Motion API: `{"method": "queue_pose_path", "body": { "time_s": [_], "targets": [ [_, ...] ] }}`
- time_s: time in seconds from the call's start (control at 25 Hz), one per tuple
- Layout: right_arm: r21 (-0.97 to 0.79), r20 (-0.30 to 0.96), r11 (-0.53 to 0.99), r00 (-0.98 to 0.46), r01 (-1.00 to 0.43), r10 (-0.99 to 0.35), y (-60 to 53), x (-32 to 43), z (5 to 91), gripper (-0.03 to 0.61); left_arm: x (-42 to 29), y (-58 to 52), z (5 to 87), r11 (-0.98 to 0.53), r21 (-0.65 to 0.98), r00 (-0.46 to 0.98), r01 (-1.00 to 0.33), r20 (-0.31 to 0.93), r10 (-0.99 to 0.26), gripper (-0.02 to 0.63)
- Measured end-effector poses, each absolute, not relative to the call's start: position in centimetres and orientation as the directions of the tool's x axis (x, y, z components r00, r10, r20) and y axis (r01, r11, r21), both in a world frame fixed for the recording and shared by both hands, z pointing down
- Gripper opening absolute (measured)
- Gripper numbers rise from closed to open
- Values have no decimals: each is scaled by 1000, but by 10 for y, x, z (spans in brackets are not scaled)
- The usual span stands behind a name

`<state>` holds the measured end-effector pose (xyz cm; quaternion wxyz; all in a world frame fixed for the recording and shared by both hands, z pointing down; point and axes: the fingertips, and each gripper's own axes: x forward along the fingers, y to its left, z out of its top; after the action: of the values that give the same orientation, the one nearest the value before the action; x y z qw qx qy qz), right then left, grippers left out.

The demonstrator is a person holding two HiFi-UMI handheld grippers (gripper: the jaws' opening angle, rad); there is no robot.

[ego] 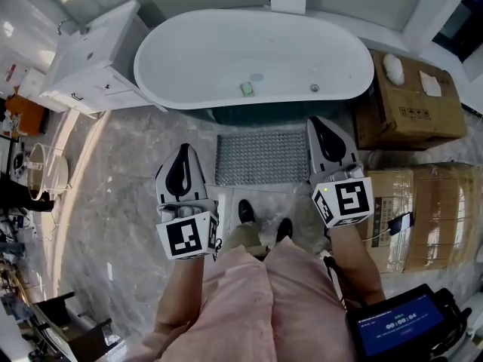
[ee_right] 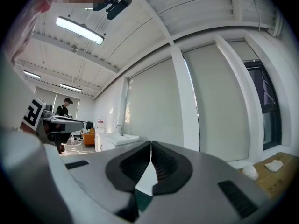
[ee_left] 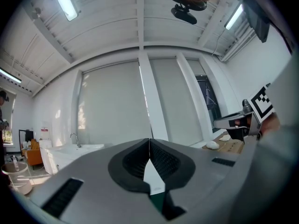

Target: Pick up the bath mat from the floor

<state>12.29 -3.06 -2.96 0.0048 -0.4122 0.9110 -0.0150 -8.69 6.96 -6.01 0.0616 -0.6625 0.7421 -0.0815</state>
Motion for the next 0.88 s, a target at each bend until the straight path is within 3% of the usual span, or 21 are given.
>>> {"method": "queue_pose_path", "body": {
  "time_s": [0.44,0.88],
  "targets": [
    [29,22,607,-606,-795,-795,-55,45,-45,18,-177,25,-66,58,-136,-55,-989,-24,-998,25],
    [109,21,523,-524,-846,-852,-96,50,-59,18,-195,-37,-58,-7,-81,9,-997,-28,-1000,25]
  ]
}}
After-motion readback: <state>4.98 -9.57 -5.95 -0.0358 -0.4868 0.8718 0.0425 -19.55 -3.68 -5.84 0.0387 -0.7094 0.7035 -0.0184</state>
